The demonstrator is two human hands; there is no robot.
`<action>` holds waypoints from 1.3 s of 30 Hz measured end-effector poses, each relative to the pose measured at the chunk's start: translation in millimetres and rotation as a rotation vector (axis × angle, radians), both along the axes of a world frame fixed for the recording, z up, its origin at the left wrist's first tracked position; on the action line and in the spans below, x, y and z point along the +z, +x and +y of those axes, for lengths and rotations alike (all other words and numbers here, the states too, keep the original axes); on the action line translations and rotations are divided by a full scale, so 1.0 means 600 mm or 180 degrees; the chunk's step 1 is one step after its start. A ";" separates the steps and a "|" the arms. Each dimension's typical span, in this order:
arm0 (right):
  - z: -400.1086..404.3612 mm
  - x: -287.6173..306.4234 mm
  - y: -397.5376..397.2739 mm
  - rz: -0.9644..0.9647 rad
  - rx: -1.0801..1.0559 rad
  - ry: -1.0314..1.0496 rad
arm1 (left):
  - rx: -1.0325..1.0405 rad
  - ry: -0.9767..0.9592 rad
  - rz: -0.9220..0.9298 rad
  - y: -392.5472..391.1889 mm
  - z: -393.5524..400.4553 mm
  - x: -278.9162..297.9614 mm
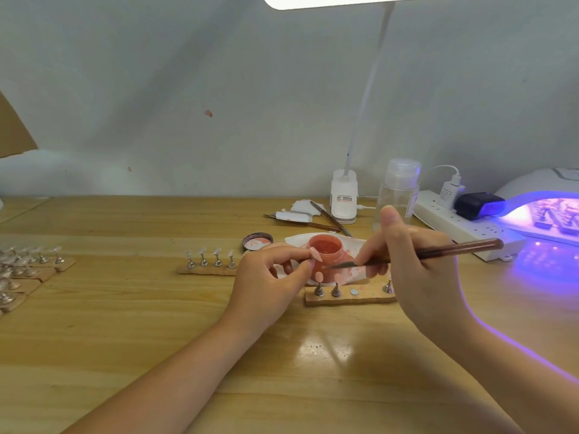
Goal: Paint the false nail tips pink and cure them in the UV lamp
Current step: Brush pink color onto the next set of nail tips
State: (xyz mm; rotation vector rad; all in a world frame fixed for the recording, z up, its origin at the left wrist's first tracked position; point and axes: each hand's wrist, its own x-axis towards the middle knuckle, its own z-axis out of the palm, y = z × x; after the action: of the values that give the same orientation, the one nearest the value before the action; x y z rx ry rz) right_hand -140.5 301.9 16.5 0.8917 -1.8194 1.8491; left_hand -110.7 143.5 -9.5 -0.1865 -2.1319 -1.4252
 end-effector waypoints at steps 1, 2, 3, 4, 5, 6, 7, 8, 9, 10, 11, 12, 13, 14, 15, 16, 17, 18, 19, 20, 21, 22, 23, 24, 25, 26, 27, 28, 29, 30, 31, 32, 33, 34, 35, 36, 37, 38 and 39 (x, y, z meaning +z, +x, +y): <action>-0.001 0.002 0.000 0.0062 -0.0009 0.0015 | -0.0015 0.0005 0.0001 0.000 0.000 0.000; -0.002 0.002 -0.001 0.0105 0.0001 0.0087 | -0.0033 0.0006 0.0006 -0.001 0.000 -0.001; -0.002 0.002 -0.001 0.0100 0.0022 0.0164 | -0.0048 -0.0003 0.0011 -0.001 -0.001 -0.001; -0.002 0.001 -0.001 0.0055 0.0047 0.0190 | -0.0059 -0.0020 0.0012 -0.001 -0.001 -0.001; -0.001 0.000 0.000 -0.0007 0.0066 0.0144 | -0.0069 -0.0036 0.0015 -0.001 -0.001 -0.002; 0.000 0.000 0.000 -0.0052 0.0076 0.0048 | -0.0076 -0.0042 0.0022 -0.001 -0.001 -0.002; 0.001 0.000 0.000 -0.0070 0.0076 -0.0052 | -0.0078 -0.0032 0.0030 -0.001 -0.001 -0.002; 0.002 0.001 -0.001 -0.0050 0.0058 -0.0111 | -0.0076 -0.0014 0.0040 -0.001 -0.002 -0.002; 0.001 0.001 -0.001 -0.0012 0.0024 -0.0101 | -0.0074 0.0009 0.0047 -0.001 -0.002 -0.002; 0.001 0.001 -0.002 0.0015 -0.0004 -0.0035 | -0.0074 0.0033 0.0054 -0.001 -0.002 -0.001; 0.000 0.000 -0.003 -0.0003 -0.0016 0.0036 | -0.0076 0.0055 0.0062 -0.001 -0.002 -0.001; -0.001 -0.001 -0.003 -0.0068 -0.0010 0.0070 | -0.0081 0.0072 0.0065 -0.001 -0.002 -0.001; -0.001 0.000 -0.002 -0.0157 0.0009 0.0054 | -0.0088 0.0091 0.0061 -0.001 -0.002 0.000; 0.000 0.000 -0.001 -0.0228 0.0023 -0.0009 | -0.0093 0.0119 0.0052 -0.001 -0.002 0.000; 0.000 0.000 0.000 -0.0268 0.0027 -0.0091 | -0.0087 0.0154 0.0037 -0.001 -0.002 0.000; 0.001 0.000 -0.001 -0.0281 0.0020 -0.0165 | -0.0072 0.0196 0.0012 -0.001 -0.002 0.000; 0.001 0.000 0.000 -0.0281 -0.0001 -0.0202 | -0.0048 0.0239 -0.0020 -0.001 -0.002 0.000; 0.000 0.000 0.000 -0.0273 -0.0029 -0.0193 | -0.0023 0.0279 -0.0041 -0.001 -0.001 0.000; -0.001 0.000 0.000 -0.0269 -0.0039 -0.0158 | -0.0006 0.0312 -0.0044 -0.001 -0.001 0.000; -0.002 -0.001 0.001 -0.0281 -0.0017 -0.0129 | -0.0007 0.0344 -0.0034 -0.001 0.000 0.001; -0.003 -0.001 0.004 -0.0324 0.0033 -0.0119 | -0.0015 0.0385 -0.0029 0.000 0.001 0.002; -0.003 -0.001 0.006 -0.0372 0.0085 -0.0126 | -0.0021 0.0420 -0.0025 0.000 0.001 0.004; -0.003 -0.001 0.008 -0.0393 0.0116 -0.0139 | -0.0025 0.0443 -0.0024 0.000 0.000 0.004; -0.002 -0.001 0.009 -0.0382 0.0120 -0.0171 | -0.0031 0.0460 -0.0031 0.000 -0.001 0.003; -0.002 0.000 0.010 -0.0337 0.0107 -0.0246 | -0.0036 0.0471 -0.0045 -0.001 -0.002 0.003; -0.001 0.001 0.009 -0.0263 0.0082 -0.0352 | -0.0039 0.0475 -0.0054 -0.002 -0.004 0.001; 0.001 0.003 0.008 -0.0193 0.0047 -0.0446 | -0.0044 0.0474 -0.0050 -0.002 -0.005 0.000; 0.003 0.004 0.006 -0.0150 -0.0007 -0.0476 | -0.0056 0.0477 -0.0042 -0.002 -0.004 0.001; 0.004 0.006 0.005 -0.0154 -0.0054 -0.0449 | -0.0081 0.0486 -0.0034 -0.001 -0.004 0.001; 0.005 0.006 0.005 -0.0184 -0.0086 -0.0402 | -0.0110 0.0480 -0.0024 0.000 -0.003 0.003; 0.007 0.005 0.005 -0.0213 -0.0091 -0.0363 | -0.0142 0.0449 -0.0007 0.001 -0.002 0.004; 0.008 0.002 0.005 -0.0207 -0.0078 -0.0337 | -0.0177 0.0401 0.0019 0.003 -0.002 0.004; 0.009 -0.001 0.005 -0.0142 -0.0076 -0.0294 | -0.0220 0.0368 0.0033 0.004 -0.002 0.005; 0.009 -0.005 0.005 -0.0012 -0.0095 -0.0222 | -0.0256 0.0353 0.0032 0.005 -0.002 0.005; 0.008 -0.008 0.006 0.0160 -0.0115 -0.0136 | -0.0287 0.0346 0.0025 0.005 -0.002 0.005; 0.008 -0.011 0.006 0.0345 -0.0142 -0.0034 | -0.0325 0.0335 0.0028 0.005 -0.002 0.005; 0.008 -0.013 0.005 0.0505 -0.0205 0.0088 | -0.0375 0.0317 0.0040 0.005 -0.002 0.004; 0.007 -0.013 0.003 0.0629 -0.0308 0.0260 | -0.0425 0.0277 0.0054 0.005 -0.001 0.004; 0.006 -0.012 0.003 0.0733 -0.0395 0.0482 | -0.0472 0.0218 0.0072 0.005 -0.001 0.004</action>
State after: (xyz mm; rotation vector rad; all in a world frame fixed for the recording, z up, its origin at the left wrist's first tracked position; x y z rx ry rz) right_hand -138.7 305.3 9.0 0.9769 -1.8423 1.4838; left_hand -107.8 143.1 -7.1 -0.3390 -2.0842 -1.5703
